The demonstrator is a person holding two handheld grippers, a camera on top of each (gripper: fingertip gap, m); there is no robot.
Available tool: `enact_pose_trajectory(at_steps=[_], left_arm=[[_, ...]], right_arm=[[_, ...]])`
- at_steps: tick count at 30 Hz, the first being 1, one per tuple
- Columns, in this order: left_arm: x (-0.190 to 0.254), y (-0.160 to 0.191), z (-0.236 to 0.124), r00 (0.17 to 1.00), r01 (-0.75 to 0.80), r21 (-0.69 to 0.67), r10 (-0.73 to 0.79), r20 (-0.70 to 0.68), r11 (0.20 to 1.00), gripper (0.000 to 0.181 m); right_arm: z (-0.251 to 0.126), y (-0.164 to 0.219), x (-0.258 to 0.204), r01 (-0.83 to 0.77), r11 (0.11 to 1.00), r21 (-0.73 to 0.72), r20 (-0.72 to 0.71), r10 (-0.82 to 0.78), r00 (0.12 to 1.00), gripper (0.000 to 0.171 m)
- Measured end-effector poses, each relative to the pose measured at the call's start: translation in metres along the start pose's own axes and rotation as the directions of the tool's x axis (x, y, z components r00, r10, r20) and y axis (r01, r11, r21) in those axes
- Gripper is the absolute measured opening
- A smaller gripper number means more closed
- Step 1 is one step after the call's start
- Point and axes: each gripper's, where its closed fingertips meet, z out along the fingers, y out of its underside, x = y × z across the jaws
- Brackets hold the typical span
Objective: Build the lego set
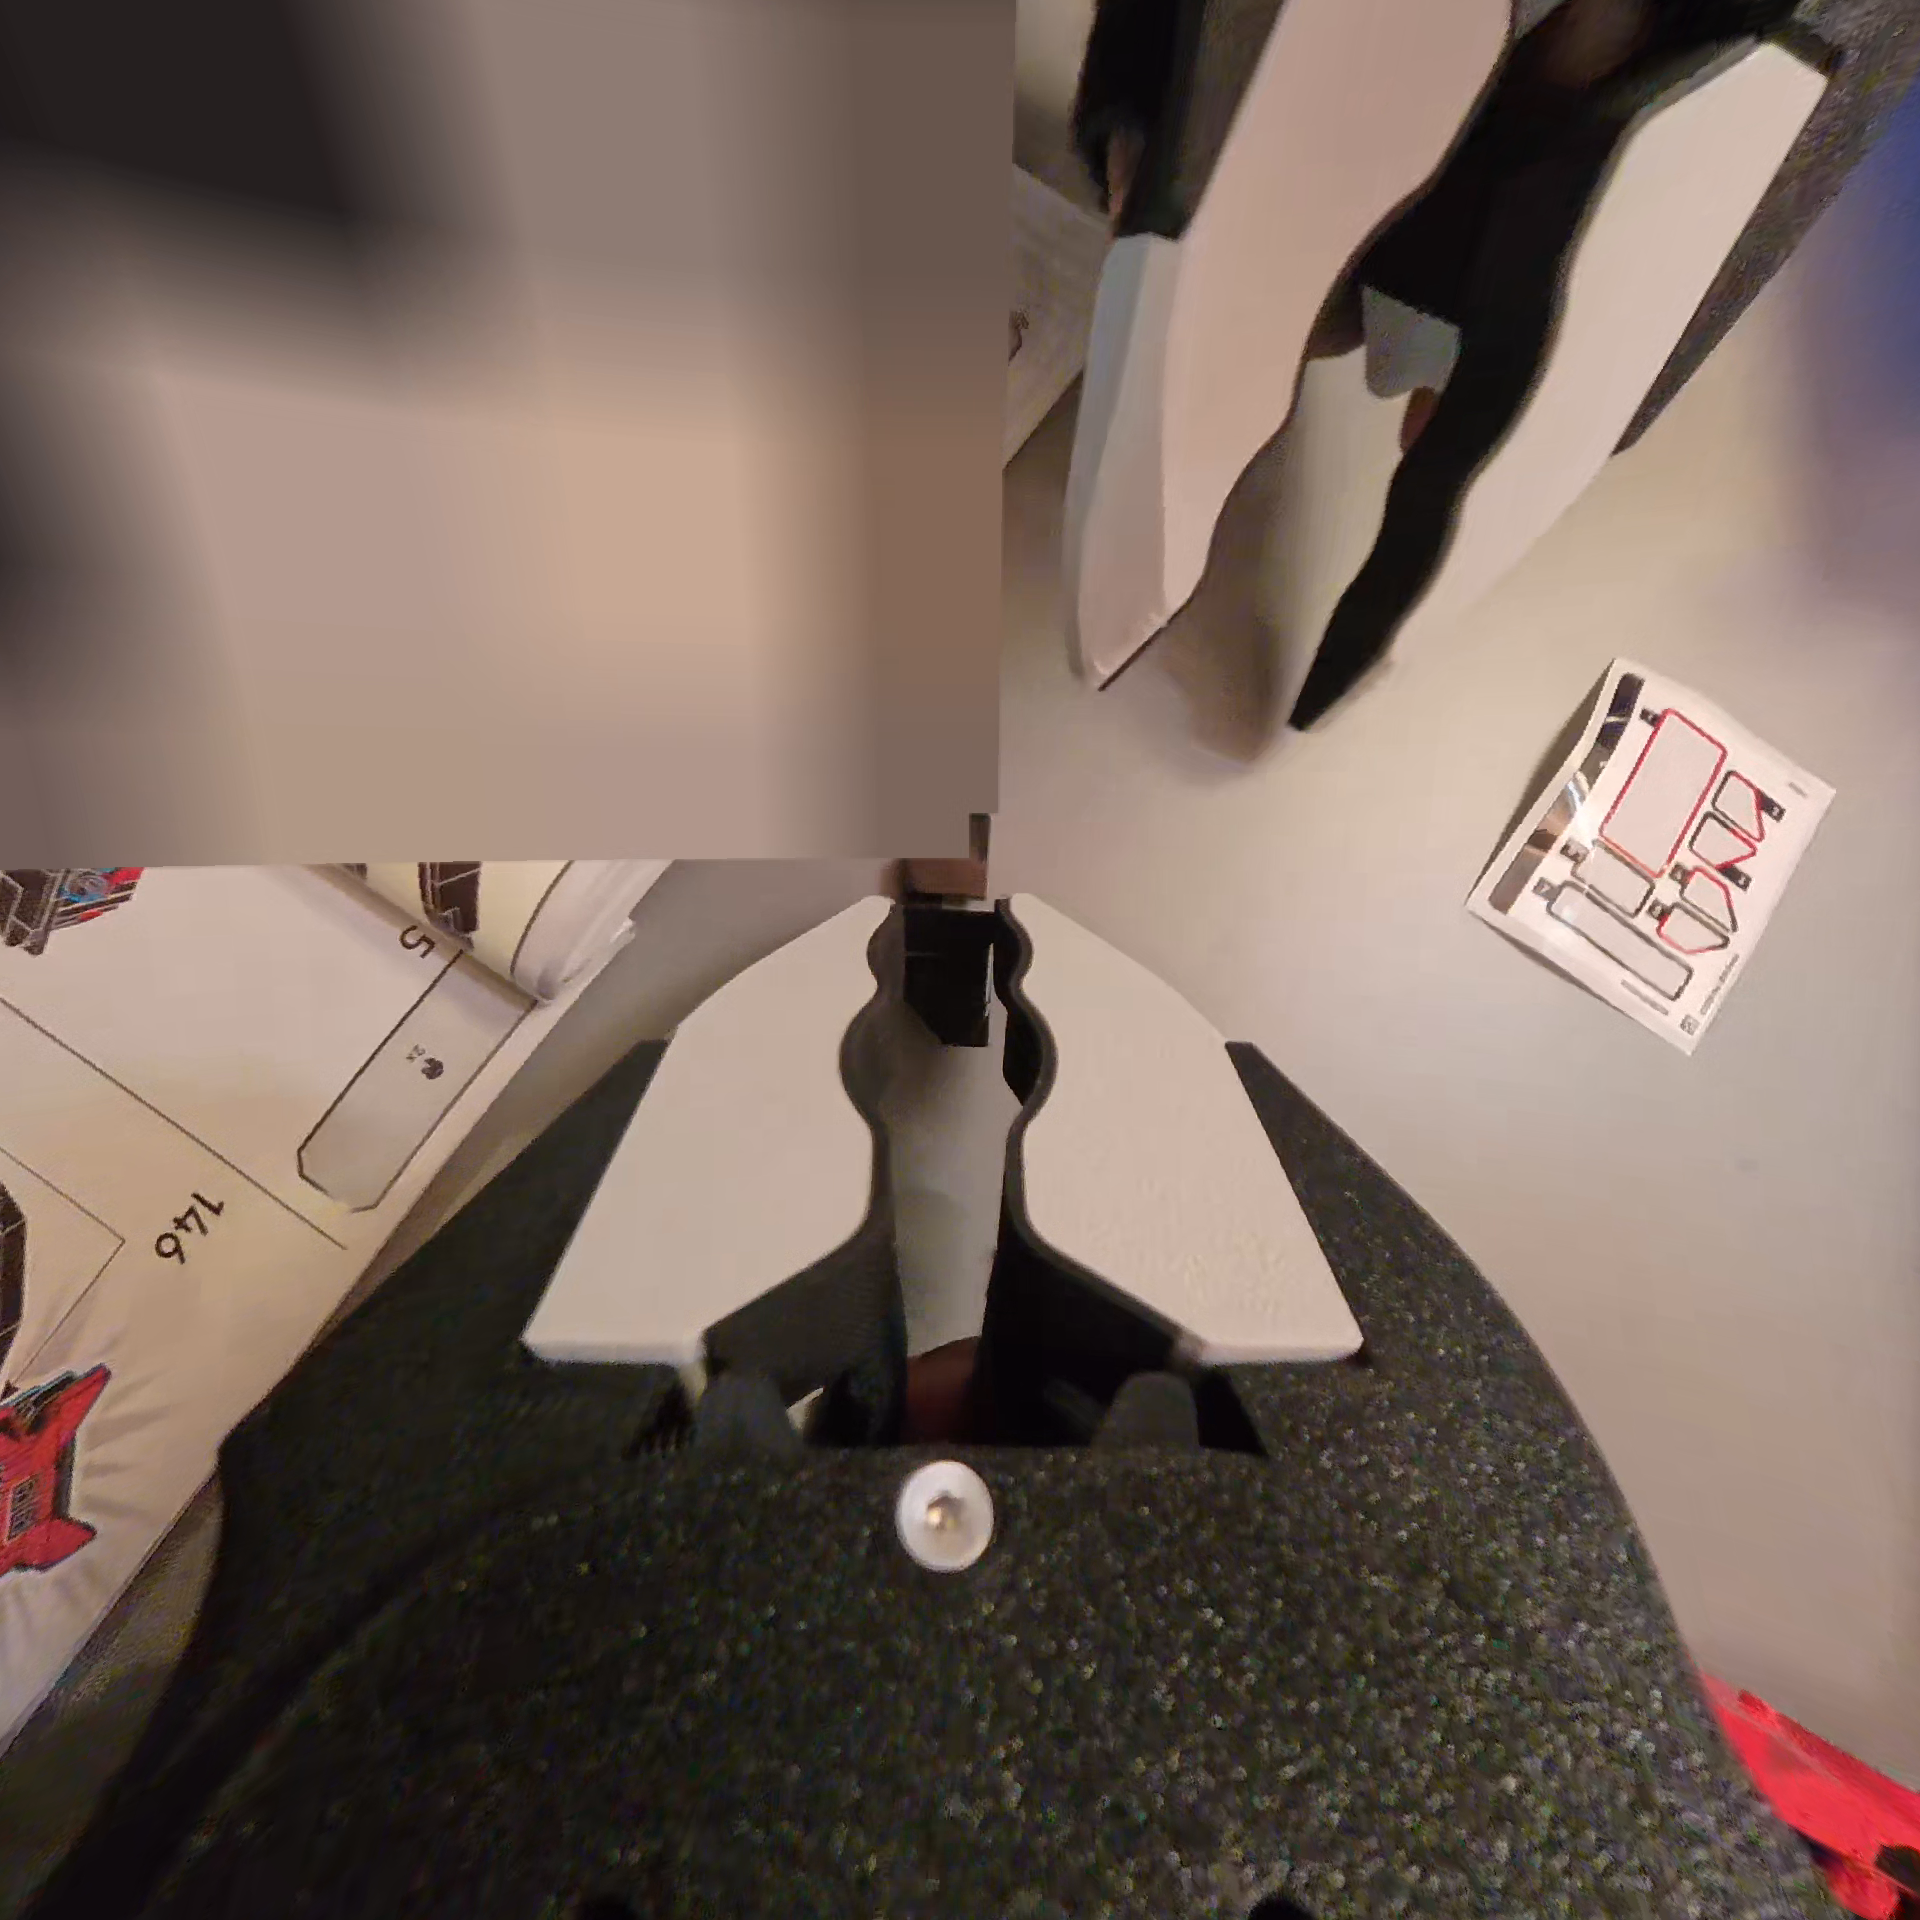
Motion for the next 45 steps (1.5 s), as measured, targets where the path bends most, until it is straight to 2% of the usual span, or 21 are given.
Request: enact_pose_trajectory(at_steps=[3, 7, 21, 30, 36, 42, 45], left_arm=[[0.018, -0.001, 0.002, 0.994, -0.085, -0.010, 0.084, -0.071, 0.996, 0.029], [0.034, 0.005, 0.012, 0.981, -0.151, -0.058, 0.142, -0.135, 0.987, 0.026], [0.037, 0.013, 0.028, 0.963, -0.256, -0.122, 0.242, -0.115, 0.959, 0.014], [0.038, 0.013, 0.030, 0.947, -0.313, -0.116, 0.301, -0.112, 0.943, 0.011], [0.038, 0.012, 0.031, 0.942, -0.327, -0.110, 0.315, -0.116, 0.938, 0.010], [0.040, 0.011, 0.033, 0.931, -0.355, -0.102, 0.342, -0.125, 0.929, 0.011], [0.041, 0.011, 0.034, 0.926, -0.368, -0.097, 0.355, -0.128, 0.925, 0.010]], right_arm=[[0.001, 0.000, -0.003, 0.000, 1.000, -0.002, 0.038, 0.000, 0.999, 0.016], [0.003, 0.002, -0.001, -0.002, 1.000, -0.014, 0.038, 0.002, 0.999, 0.016], [0.007, 0.002, 0.000, -0.004, 1.000, -0.025, 0.078, 0.005, 0.997, 0.017], [0.002, 0.000, 0.001, -0.042, 0.999, 0.002, 0.079, 0.041, 0.996, 0.039], [-0.011, 0.002, -0.001, -0.091, 0.994, 0.061, 0.064, 0.087, 0.994, 0.028], [-0.004, 0.006, -0.011, -0.040, 0.999, 0.024, 0.005, 0.040, 0.999, 0.030], [-0.001, 0.011, -0.010, -0.007, 1.000, -0.016, -0.039, 0.006, 0.999, 0.026]])
